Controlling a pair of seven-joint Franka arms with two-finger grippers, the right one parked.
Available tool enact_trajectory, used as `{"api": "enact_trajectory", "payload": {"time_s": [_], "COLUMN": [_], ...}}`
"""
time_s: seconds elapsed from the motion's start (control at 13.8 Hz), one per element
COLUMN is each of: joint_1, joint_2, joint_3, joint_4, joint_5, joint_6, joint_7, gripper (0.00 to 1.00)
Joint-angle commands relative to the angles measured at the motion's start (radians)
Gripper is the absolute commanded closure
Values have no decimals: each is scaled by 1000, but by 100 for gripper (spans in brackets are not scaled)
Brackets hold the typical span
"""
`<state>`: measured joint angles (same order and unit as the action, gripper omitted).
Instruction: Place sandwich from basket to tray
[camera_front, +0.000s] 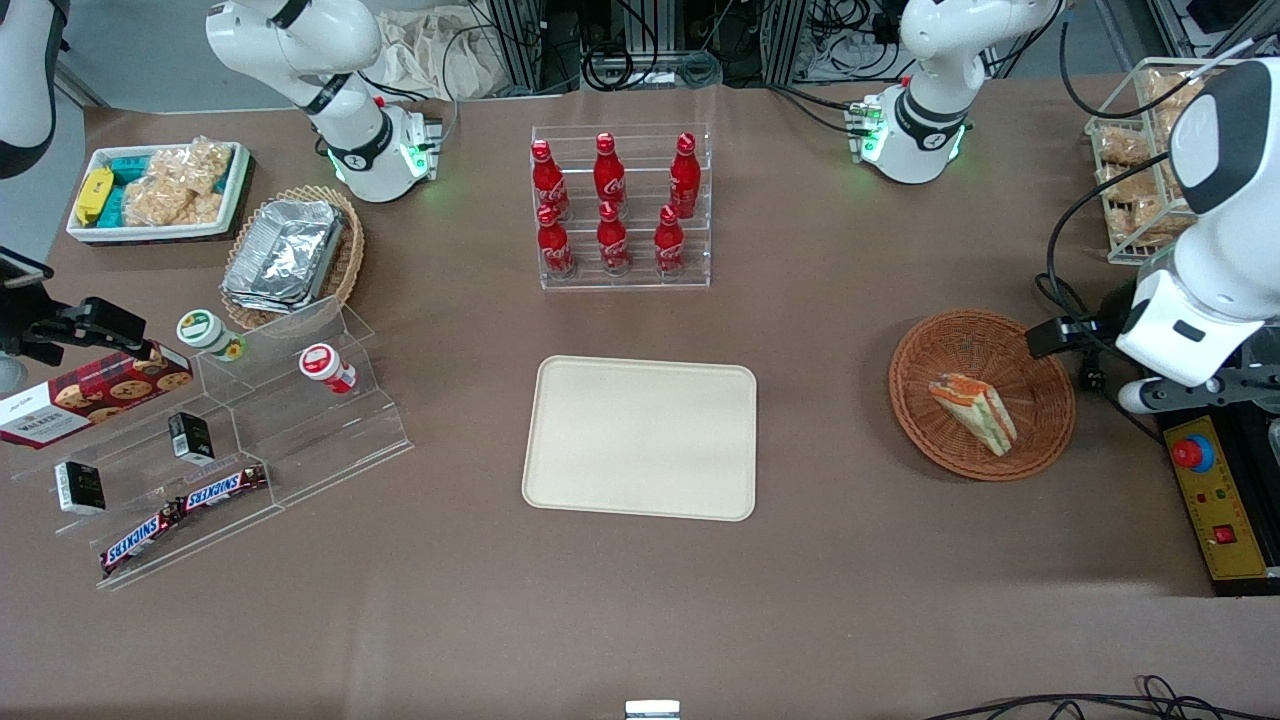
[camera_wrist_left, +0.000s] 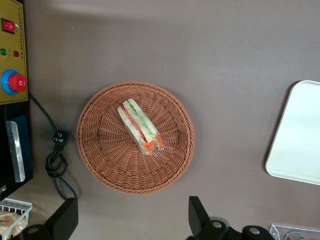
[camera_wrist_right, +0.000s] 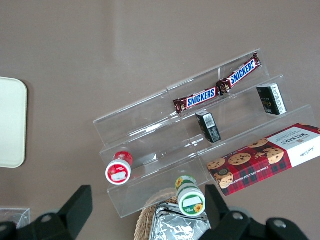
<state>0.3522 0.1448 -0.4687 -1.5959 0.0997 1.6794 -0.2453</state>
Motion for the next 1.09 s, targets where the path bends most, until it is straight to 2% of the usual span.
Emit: {"api": "enact_trajectory", "payload": {"time_s": [0.0,0.44,0.65,0.87,1.02], "joint_1": [1,1,43,91,91], "joint_2": [27,41,33,-16,-62], "joint_3": [-8,-7,-7,-8,-7], "joint_4": [42,2,-65,-201,-329], "joint_5": [17,17,9,-3,0], "joint_6": [-35,-47,-24,90,228], "joint_7": [-2,-20,-118,-192,-293], "gripper": [1,1,1,1,1]}}
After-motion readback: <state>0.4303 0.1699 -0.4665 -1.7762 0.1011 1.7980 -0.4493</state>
